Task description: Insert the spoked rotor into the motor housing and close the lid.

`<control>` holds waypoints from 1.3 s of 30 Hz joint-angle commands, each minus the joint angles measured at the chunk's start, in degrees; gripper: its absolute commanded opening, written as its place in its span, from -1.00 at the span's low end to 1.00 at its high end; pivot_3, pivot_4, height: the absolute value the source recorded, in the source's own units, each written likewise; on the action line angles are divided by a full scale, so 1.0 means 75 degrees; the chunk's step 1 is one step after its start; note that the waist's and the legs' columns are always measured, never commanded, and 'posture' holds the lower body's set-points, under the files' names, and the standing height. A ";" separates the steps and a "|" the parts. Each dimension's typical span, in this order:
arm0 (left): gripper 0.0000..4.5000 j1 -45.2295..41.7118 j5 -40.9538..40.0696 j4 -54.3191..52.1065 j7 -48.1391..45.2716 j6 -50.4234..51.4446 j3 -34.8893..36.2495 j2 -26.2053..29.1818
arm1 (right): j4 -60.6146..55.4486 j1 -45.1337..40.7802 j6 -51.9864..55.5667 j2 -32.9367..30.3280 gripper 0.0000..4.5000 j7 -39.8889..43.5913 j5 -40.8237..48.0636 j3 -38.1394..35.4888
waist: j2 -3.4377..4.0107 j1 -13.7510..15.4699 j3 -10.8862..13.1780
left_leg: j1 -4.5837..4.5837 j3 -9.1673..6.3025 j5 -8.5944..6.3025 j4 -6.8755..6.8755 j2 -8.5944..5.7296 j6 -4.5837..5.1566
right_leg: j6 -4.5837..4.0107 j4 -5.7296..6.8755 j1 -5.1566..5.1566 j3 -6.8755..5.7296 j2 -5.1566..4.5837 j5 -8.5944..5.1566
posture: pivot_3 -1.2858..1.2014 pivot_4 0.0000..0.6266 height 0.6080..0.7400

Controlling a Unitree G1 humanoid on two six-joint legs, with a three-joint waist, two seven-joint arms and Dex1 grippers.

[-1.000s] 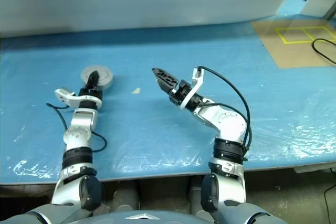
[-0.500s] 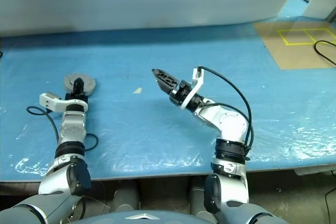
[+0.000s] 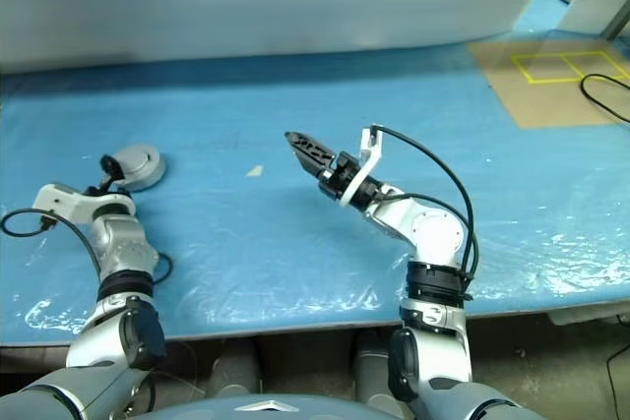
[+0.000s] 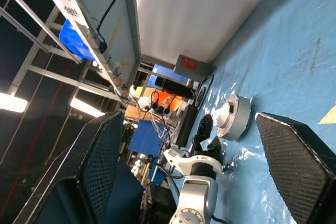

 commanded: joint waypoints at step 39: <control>1.00 0.3478 0.0825 -0.5997 -0.7444 0.2317 -0.4391 0.1576 | 0.0170 0.1417 -0.7533 -0.2712 0.94 0.5058 -0.6792 0.3602 | -0.0002 -0.0111 0.0001 | -0.0011 0.0028 -0.0002 0.0002 0.0010 0.0008 | -0.0045 0.0013 -0.0051 0.0013 0.0002 -0.0015 | 0.03 -0.52 1.00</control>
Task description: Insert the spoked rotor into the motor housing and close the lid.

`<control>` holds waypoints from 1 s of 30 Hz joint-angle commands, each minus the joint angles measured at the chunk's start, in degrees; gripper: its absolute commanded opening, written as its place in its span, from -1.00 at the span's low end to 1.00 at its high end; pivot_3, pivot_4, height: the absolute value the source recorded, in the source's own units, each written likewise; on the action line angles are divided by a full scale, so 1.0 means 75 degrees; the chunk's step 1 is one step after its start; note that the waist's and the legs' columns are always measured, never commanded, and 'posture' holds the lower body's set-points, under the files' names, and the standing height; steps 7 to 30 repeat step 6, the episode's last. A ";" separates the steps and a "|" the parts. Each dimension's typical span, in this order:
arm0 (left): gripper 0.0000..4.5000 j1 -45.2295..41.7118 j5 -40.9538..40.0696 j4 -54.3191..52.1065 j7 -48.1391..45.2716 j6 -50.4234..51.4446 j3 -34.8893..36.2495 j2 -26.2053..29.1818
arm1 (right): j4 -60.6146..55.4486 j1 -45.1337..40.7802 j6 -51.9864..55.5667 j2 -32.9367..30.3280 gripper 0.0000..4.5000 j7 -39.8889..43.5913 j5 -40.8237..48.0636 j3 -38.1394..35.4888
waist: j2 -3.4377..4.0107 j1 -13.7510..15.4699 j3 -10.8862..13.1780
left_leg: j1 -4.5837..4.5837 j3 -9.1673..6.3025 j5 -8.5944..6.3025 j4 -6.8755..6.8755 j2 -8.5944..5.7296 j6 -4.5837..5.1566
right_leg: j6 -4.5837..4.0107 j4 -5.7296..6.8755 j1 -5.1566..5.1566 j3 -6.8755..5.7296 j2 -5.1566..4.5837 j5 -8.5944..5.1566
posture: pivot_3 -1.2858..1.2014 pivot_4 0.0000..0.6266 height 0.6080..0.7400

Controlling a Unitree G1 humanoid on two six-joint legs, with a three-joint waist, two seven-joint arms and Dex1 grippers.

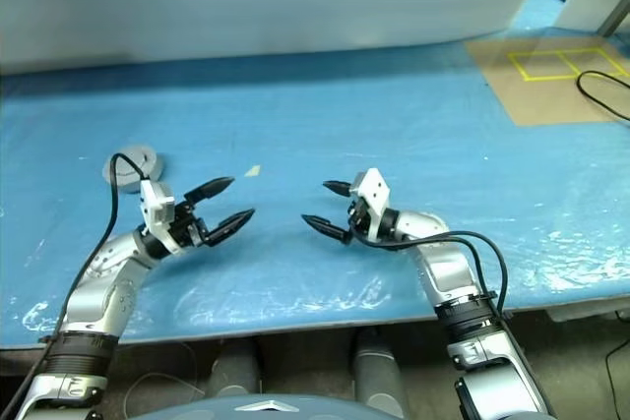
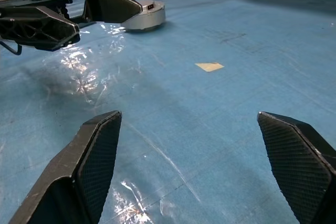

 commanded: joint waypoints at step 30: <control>1.00 0.0137 0.0126 -0.0589 0.0142 -0.0111 0.0082 0.0011 | -0.0072 -0.0282 -0.0151 0.0172 0.94 0.0167 0.0157 -0.0229 | 0.0000 0.0001 0.0000 | 0.0004 0.0001 0.0000 0.0003 0.0001 0.0001 | -0.0001 0.0000 -0.0001 -0.0001 0.0000 0.0001 | 0.03 -0.52 1.00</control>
